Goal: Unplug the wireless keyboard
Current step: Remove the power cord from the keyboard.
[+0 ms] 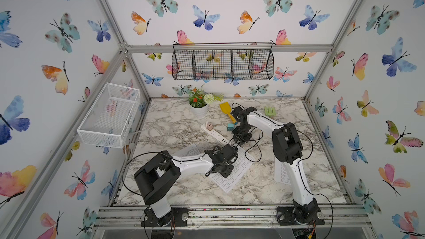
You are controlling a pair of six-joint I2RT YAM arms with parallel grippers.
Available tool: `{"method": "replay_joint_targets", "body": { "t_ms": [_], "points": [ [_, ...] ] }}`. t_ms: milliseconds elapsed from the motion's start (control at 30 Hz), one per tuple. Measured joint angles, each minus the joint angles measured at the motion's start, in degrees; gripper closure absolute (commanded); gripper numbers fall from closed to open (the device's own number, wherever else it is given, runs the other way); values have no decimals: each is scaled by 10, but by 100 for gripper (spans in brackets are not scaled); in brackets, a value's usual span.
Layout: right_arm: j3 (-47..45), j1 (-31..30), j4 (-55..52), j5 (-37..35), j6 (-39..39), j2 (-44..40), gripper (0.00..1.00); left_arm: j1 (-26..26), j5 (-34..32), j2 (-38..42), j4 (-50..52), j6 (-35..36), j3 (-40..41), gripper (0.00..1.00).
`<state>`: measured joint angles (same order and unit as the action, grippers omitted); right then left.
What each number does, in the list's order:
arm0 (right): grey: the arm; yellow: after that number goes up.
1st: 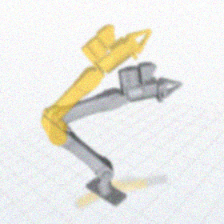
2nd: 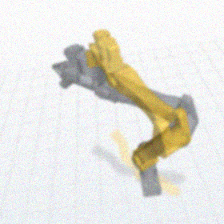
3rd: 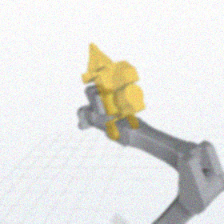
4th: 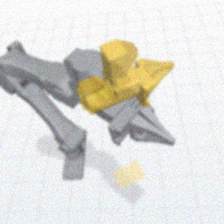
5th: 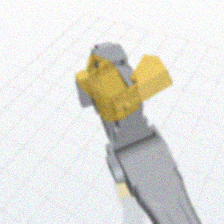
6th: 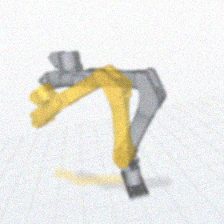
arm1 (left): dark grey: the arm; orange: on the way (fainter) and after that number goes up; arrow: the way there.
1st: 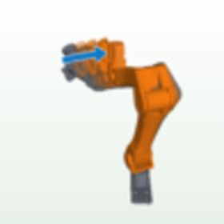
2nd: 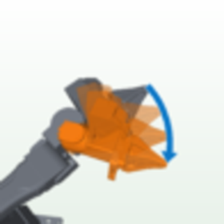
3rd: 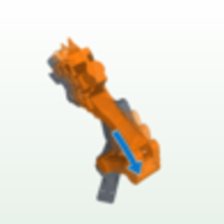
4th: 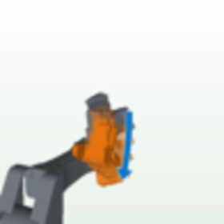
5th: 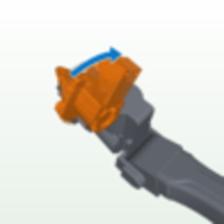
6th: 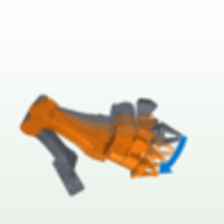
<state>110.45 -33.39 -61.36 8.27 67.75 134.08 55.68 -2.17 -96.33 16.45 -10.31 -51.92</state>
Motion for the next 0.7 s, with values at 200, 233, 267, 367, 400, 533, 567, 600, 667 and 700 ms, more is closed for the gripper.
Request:
{"method": "replay_joint_targets", "body": {
  "t_ms": [200,233,267,367,400,533,567,600,667,700],
  "points": [
    [6,-2,-2,-14,27,4,67,-3,6,0,0,-1,0,51],
    [6,-1,0,-16,31,3,67,-5,7,0,0,-2,0,51],
    [5,0,5,-19,33,2,68,-5,7,0,-2,-3,1,51],
    [-1,6,33,-28,34,-2,69,-7,9,2,-9,-7,5,51],
    [-1,8,37,-29,34,-2,70,-8,9,2,-12,-7,7,51],
    [-6,9,43,-28,34,-3,70,-9,10,2,-21,-11,9,51],
    [-14,9,49,-27,33,-7,70,-9,10,2,-21,-11,9,51],
    [-22,9,56,-26,32,-12,69,-9,10,2,-22,-11,9,51],
    [-34,9,67,-24,30,-18,68,-9,10,2,-24,-12,10,51],
    [-34,9,68,-22,27,-19,67,-9,10,2,-25,-12,10,51]
  ]
}}
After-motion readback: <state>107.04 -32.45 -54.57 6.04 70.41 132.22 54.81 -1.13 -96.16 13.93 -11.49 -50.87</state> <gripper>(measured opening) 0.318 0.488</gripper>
